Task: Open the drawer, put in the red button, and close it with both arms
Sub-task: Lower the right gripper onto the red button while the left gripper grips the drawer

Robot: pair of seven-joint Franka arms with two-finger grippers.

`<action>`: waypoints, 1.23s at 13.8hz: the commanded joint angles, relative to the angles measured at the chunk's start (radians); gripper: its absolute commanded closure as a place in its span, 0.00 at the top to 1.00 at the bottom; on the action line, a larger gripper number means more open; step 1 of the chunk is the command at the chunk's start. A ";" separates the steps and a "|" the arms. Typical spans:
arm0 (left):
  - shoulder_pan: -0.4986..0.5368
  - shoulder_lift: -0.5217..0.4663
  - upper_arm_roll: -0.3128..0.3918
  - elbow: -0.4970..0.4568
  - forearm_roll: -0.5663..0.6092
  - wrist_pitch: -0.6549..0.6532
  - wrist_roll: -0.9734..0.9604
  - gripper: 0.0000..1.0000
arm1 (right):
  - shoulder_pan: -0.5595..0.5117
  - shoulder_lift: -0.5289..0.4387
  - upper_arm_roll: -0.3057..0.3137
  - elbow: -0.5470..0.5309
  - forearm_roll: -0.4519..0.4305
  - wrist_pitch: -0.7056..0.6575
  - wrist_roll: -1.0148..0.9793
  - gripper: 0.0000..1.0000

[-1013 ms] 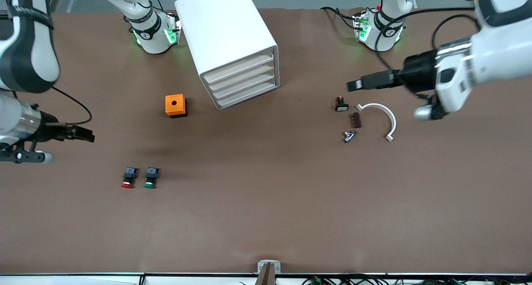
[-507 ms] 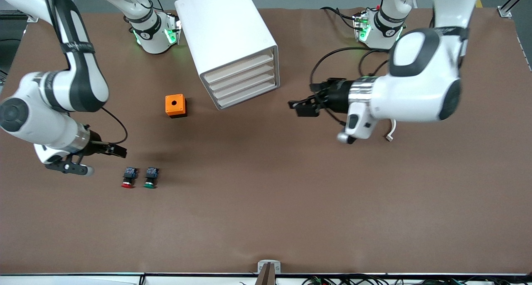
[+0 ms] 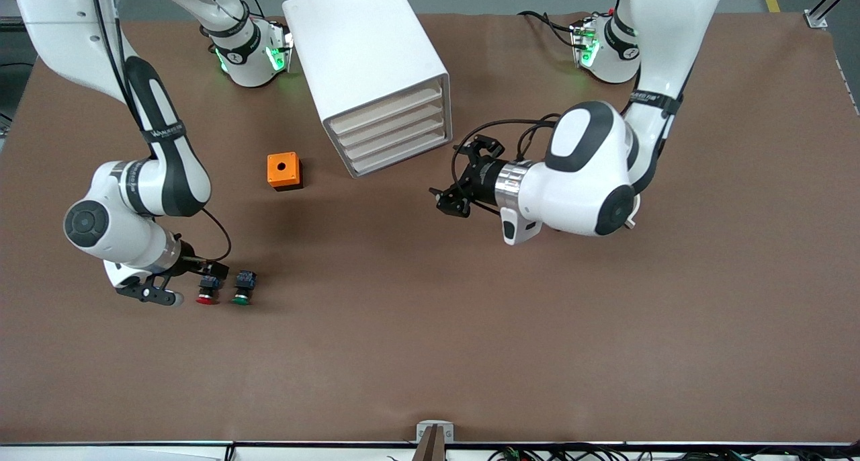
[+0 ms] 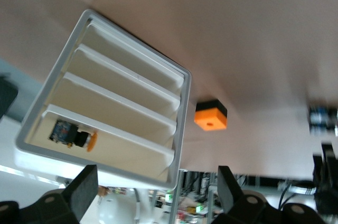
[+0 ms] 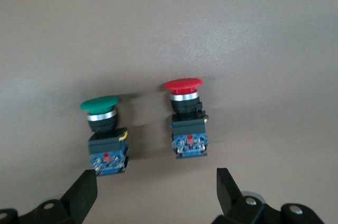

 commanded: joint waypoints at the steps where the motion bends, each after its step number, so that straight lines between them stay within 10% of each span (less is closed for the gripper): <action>1: -0.023 0.100 0.008 0.063 -0.011 -0.005 -0.184 0.99 | -0.010 0.044 0.004 0.041 -0.012 0.004 0.005 1.00; 14: -0.041 0.297 -0.016 0.061 -0.130 -0.203 -0.675 0.99 | -0.056 0.155 0.003 0.065 -0.011 0.071 -0.012 0.99; 17: -0.041 0.317 -0.016 0.060 -0.158 -0.239 -0.729 0.99 | -0.053 0.153 0.003 0.065 -0.011 0.067 -0.038 0.64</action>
